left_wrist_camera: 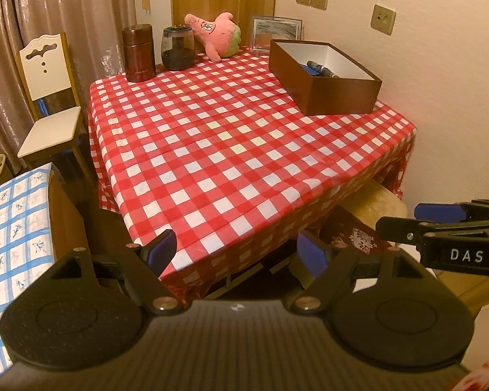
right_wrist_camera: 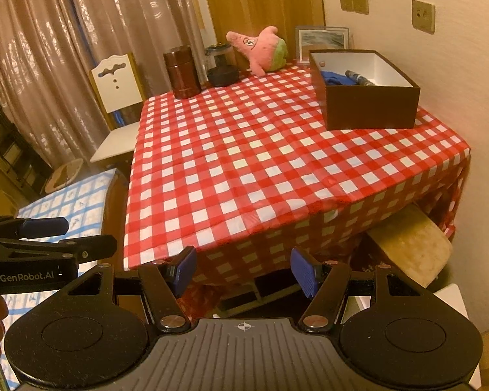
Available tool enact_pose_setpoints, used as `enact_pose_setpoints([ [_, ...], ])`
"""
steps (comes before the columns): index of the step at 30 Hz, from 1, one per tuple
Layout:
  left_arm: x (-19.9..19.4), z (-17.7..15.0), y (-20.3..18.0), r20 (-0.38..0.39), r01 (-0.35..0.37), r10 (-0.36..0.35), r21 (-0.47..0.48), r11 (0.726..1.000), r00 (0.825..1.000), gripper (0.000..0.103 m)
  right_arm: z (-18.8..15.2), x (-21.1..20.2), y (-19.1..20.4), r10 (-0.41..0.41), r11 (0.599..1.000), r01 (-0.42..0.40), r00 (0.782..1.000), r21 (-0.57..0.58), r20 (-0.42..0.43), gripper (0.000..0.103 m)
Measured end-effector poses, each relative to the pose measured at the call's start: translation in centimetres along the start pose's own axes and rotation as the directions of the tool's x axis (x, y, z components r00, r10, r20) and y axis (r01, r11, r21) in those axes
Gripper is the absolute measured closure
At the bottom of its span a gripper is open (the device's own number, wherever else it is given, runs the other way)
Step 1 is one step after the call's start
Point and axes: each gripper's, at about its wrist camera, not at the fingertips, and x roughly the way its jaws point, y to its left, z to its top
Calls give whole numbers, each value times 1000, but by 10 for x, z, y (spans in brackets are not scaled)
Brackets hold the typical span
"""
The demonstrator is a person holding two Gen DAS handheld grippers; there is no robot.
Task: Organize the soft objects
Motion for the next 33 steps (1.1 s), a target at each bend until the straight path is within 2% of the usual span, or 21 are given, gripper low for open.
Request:
enact_pose_setpoints([
  [33,-1,0,0,1,-1,1,-1,1000,1000,23,1,-3,2,1,1000,-1,1000,-3,5,39],
])
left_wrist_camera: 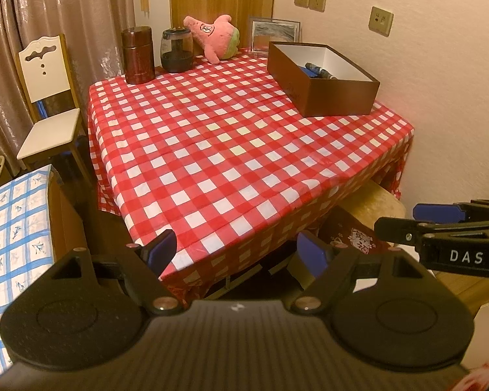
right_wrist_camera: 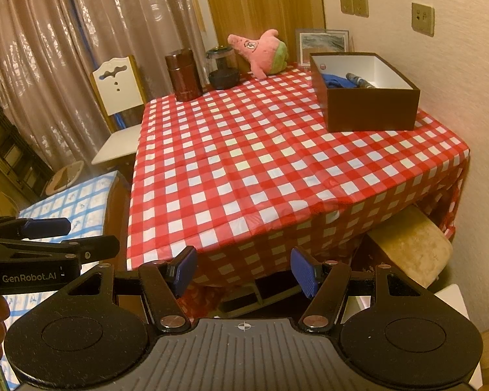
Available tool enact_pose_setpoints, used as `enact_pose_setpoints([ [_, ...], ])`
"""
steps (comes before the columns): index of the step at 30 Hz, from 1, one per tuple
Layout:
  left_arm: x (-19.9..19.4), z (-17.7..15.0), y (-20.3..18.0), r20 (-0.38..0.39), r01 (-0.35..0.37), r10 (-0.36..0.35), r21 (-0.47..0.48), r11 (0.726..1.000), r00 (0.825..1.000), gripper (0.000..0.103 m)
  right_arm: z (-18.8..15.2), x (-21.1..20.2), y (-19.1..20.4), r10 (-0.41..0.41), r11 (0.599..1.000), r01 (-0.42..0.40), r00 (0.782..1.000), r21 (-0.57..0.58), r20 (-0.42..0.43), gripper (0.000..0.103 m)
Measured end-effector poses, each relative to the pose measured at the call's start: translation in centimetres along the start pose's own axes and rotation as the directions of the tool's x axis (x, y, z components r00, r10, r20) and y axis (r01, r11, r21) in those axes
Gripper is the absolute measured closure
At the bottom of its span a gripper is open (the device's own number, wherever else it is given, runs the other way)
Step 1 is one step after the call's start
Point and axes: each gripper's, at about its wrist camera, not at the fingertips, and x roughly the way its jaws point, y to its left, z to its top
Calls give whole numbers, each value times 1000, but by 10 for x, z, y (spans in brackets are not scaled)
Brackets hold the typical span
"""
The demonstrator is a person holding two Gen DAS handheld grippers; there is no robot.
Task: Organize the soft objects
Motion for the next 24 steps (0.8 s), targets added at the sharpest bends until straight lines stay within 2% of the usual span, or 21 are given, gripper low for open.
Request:
enact_pose_setpoints([
  [24,-1,0,-2,4,0,0,1,1000,1000,23,0,-2,1,0,1000,0,1000,-2,4,39],
])
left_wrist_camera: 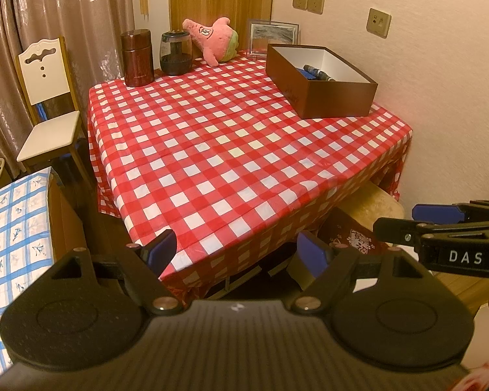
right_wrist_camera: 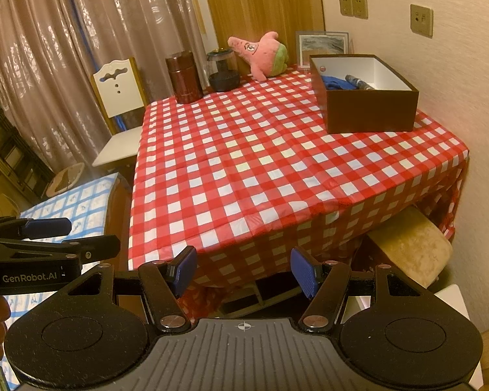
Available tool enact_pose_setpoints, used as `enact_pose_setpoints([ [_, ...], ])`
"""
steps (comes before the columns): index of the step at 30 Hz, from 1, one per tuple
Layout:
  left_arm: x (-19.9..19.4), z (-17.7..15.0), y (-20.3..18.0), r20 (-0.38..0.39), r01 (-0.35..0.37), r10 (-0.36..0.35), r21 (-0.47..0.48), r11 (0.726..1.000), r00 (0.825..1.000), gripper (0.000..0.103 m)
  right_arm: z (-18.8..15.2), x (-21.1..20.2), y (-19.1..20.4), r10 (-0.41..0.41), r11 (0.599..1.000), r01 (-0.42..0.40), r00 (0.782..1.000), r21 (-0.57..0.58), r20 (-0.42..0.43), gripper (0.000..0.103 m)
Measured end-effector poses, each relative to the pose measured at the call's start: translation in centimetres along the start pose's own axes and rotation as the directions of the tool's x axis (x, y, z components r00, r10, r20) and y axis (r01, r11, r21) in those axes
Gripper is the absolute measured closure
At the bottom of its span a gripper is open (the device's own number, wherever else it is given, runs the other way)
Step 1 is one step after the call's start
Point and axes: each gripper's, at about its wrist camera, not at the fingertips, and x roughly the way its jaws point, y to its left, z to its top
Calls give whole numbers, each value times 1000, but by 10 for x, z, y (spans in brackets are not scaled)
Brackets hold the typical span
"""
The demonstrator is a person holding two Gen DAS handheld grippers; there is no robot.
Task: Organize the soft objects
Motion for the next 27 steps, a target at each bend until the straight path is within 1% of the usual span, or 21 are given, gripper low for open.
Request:
enact_pose_setpoints([
  [20,0,0,-2,3,-1,1,0,1000,1000,23,-1,0,-2,2,1000,-2,1000,-1,1,39],
  [27,4,8,-4,-1,8,-8,2,1000,1000,23,-1,0,-3,0,1000,0,1000,1,0,39],
])
